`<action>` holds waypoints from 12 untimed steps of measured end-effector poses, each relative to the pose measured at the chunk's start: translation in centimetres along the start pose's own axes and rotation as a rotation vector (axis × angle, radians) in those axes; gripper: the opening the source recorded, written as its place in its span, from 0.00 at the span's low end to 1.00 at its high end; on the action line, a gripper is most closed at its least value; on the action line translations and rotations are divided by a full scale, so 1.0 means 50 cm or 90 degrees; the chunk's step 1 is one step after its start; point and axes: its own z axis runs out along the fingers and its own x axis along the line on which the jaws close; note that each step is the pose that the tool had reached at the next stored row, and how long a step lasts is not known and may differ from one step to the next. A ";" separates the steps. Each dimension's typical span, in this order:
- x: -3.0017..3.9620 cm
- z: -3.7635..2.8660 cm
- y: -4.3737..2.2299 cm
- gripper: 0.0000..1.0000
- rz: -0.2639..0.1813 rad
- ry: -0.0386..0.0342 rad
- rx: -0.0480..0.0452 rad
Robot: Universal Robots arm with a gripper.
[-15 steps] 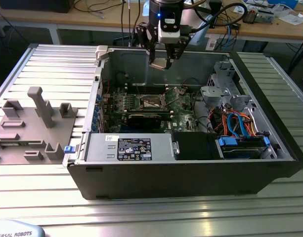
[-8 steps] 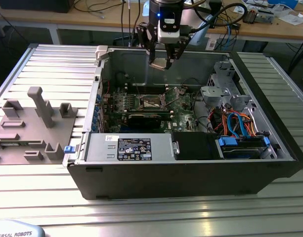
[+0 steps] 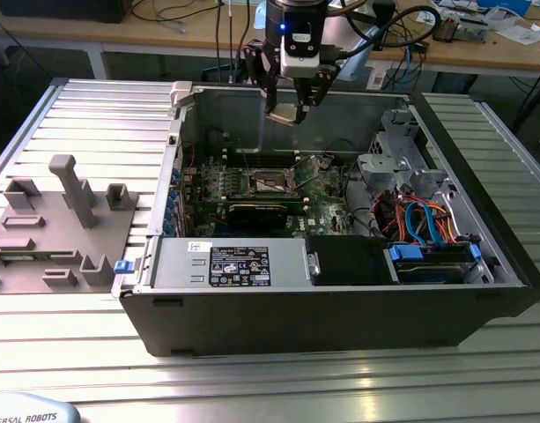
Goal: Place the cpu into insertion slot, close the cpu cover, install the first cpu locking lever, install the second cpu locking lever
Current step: 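Place the cpu into insertion slot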
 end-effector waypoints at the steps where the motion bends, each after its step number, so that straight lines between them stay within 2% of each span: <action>1: 0.000 0.000 0.000 0.54 0.001 -0.0001 0.0000; 12: 0.000 0.000 0.000 0.54 0.013 -0.0009 -0.0002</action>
